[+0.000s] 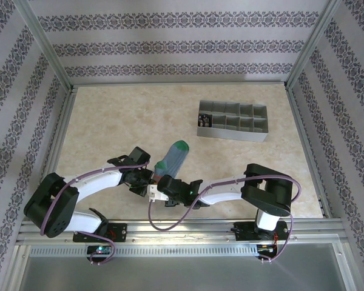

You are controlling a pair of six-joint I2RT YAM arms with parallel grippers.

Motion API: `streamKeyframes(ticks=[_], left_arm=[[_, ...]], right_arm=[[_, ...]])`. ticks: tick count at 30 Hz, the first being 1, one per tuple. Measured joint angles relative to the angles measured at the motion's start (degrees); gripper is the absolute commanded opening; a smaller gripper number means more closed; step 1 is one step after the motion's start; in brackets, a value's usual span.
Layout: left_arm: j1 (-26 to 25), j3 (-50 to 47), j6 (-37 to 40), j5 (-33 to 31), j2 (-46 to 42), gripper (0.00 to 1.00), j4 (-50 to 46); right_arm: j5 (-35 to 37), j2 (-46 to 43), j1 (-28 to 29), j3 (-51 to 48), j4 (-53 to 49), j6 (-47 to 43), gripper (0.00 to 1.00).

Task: Roll the socks

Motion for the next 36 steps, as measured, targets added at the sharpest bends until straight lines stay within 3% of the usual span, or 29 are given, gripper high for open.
streamKeyframes(ticks=[2, 4, 8, 11, 20, 30, 34, 36], left_arm=[[0.4, -0.5, 0.0, -0.1, -0.7, 0.00, 0.3], [0.4, -1.2, 0.0, -0.1, -1.4, 0.09, 1.0], [0.5, -2.5, 0.3, -0.3, -3.0, 0.48, 3.1], [0.7, -4.8, -0.1, -0.3, -4.4, 0.59, 6.9], [0.6, -5.7, 1.7, -2.6, -10.0, 0.55, 9.4], [-1.2, -7.7, 2.2, -4.0, -7.6, 0.45, 15.0], [-1.3, -7.8, 2.2, -4.3, -3.6, 0.35, 18.4], [-1.3, -7.7, 2.1, -4.0, -2.0, 0.21, 19.3]], right_arm=[[-2.0, -0.1, -0.9, 0.3, -0.5, 1.5, 0.00], [-5.5, -0.3, -2.6, 0.6, -1.1, 3.8, 0.00], [-17.1, -0.5, -8.3, 1.2, -2.4, 9.9, 0.00], [-25.1, 0.0, -12.7, 1.9, -4.1, 14.4, 0.00], [-41.7, 3.5, -20.3, 3.0, -4.3, 22.9, 0.00], [-50.9, 8.4, -23.8, 8.6, -10.6, 26.4, 0.00], [-54.2, 10.0, -25.2, 10.1, -12.3, 27.9, 0.00], [-55.9, 10.8, -25.7, 10.8, -13.1, 28.4, 0.00]])
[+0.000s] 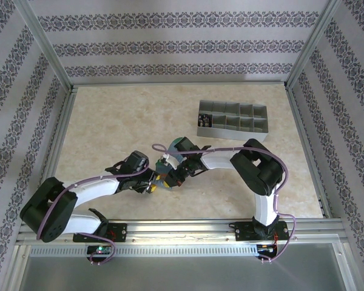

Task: Roll the socks

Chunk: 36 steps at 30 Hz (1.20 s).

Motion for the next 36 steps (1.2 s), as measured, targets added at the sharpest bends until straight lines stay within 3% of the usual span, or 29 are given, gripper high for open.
streamKeyframes(ticks=[2, 3, 6, 9, 13, 16, 19, 23, 29, 33, 35, 36], left_arm=[[0.0, 0.1, -0.3, 0.0, 0.8, 0.01, 0.8], [0.0, 0.4, -0.5, 0.0, 1.4, 0.00, 1.6], [0.0, 1.5, -0.6, 0.2, 2.8, 0.00, 2.4], [0.0, 2.5, -0.6, 0.6, 2.9, 0.00, 0.2], [0.0, 4.7, -0.6, 0.7, 2.2, 0.00, -7.1], [0.0, 6.5, -0.6, 0.8, 2.1, 0.00, -12.7], [0.0, 7.8, -0.6, 0.9, 2.1, 0.00, -17.0], [0.0, 8.0, -0.6, 1.5, 2.1, 0.00, -18.5], [0.2, 8.2, -0.5, 2.2, 2.4, 0.00, -18.8], [0.7, 8.3, -0.5, 2.8, 2.4, 0.00, -18.8], [1.0, 8.2, -0.5, 3.2, 2.4, 0.00, -18.8], [1.3, 8.2, -0.5, 3.2, 2.4, 0.12, -18.8]], right_arm=[[-1.0, 0.5, -0.3, 0.6, -0.8, 0.1, 0.00], [-1.1, 0.5, -0.5, 0.7, -1.4, 0.1, 0.01], [-0.1, -0.1, -0.8, 0.6, -2.3, -0.6, 0.24], [4.3, -4.0, 0.0, -3.1, 0.2, -2.0, 0.39], [17.6, -17.9, 5.7, -15.3, 5.9, -7.1, 0.54], [29.9, -25.9, 14.4, -20.0, 8.3, -13.6, 0.55], [41.1, -26.7, 21.6, -19.8, 11.1, -19.8, 0.56], [50.9, -23.9, 26.0, -18.4, 13.2, -26.3, 0.55], [58.5, -14.8, 28.6, -14.0, 15.6, -33.6, 0.50], [60.6, -10.7, 28.5, -11.6, 15.7, -35.3, 0.33], [61.6, -9.2, 28.3, -10.5, 15.3, -35.1, 0.14], [61.9, -8.8, 28.1, -10.1, 15.1, -34.6, 0.06]])
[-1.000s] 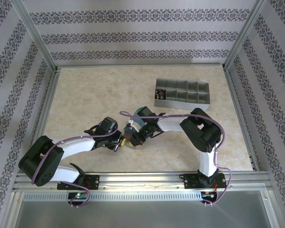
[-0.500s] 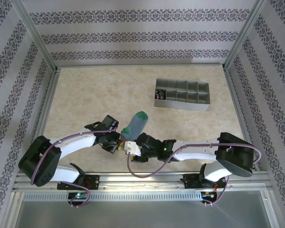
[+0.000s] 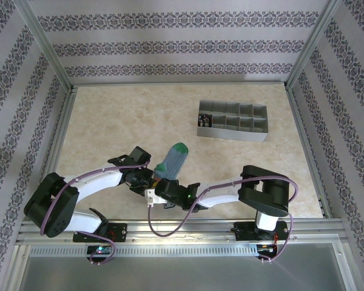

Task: Roll the socks

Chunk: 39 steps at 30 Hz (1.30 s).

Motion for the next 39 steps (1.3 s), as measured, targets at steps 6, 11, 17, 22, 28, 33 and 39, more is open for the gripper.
streamKeyframes(ticks=[6, 11, 17, 22, 28, 33, 39], left_arm=[[2.7, -2.8, 0.6, -0.6, -5.7, 0.61, 1.0], [5.4, -5.0, 1.2, -1.2, -11.8, 0.63, 3.4], [5.6, -7.3, 2.8, 0.1, -12.2, 0.58, 9.3], [4.9, -8.1, 3.0, 0.3, -9.1, 0.56, 15.0], [3.6, -8.1, 3.1, 0.5, -1.7, 0.50, 21.8], [3.6, -7.5, 2.9, 1.3, 0.0, 0.27, 21.7], [3.3, -4.6, 3.2, 1.7, 4.3, 0.00, 23.5]], right_arm=[[-7.0, 0.1, -4.4, 2.2, -3.1, 5.2, 0.00], [-24.7, -0.2, -13.2, 2.8, -3.9, 12.1, 0.00], [-44.3, 1.7, -22.8, 3.0, -4.0, 20.8, 0.00], [-55.9, 5.2, -27.6, 4.8, -4.3, 26.2, 0.00], [-64.1, 8.2, -31.1, 6.6, -6.0, 30.6, 0.00], [-67.7, 10.1, -32.2, 8.8, -9.2, 32.3, 0.00], [-66.1, 8.7, -32.1, 9.1, -12.6, 32.2, 0.23]])
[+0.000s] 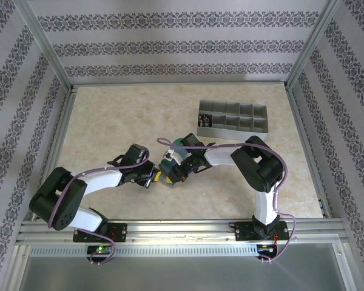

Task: Roll the socks

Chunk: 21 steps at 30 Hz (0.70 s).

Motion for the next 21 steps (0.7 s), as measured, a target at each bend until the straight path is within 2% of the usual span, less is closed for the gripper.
streamKeyframes(ticks=[2, 6, 10, 13, 17, 21], left_arm=[[-0.3, 0.2, 0.0, 0.2, -0.3, 0.00, -1.1], [-0.5, 0.7, 0.0, 0.4, -2.6, 0.00, -7.7], [-0.5, 0.7, 0.0, 0.9, -5.5, 0.00, -14.8], [-0.5, 0.7, 0.0, 1.0, -7.0, 0.00, -18.7], [-0.5, 0.7, 0.0, 1.2, -7.6, 0.00, -20.7], [-0.5, 0.9, 0.0, 1.2, -7.5, 0.00, -21.1]], right_arm=[[3.8, -2.8, 0.9, -2.1, 0.5, -1.2, 0.37], [15.2, -14.6, 6.0, -11.9, 4.2, -4.9, 0.47], [30.8, -24.2, 16.6, -16.7, 6.1, -11.5, 0.49], [41.3, -24.8, 23.8, -16.6, 8.4, -16.1, 0.51], [52.3, -21.0, 29.9, -14.7, 9.2, -21.8, 0.51], [58.6, -15.1, 33.1, -11.7, 10.6, -25.7, 0.49]])
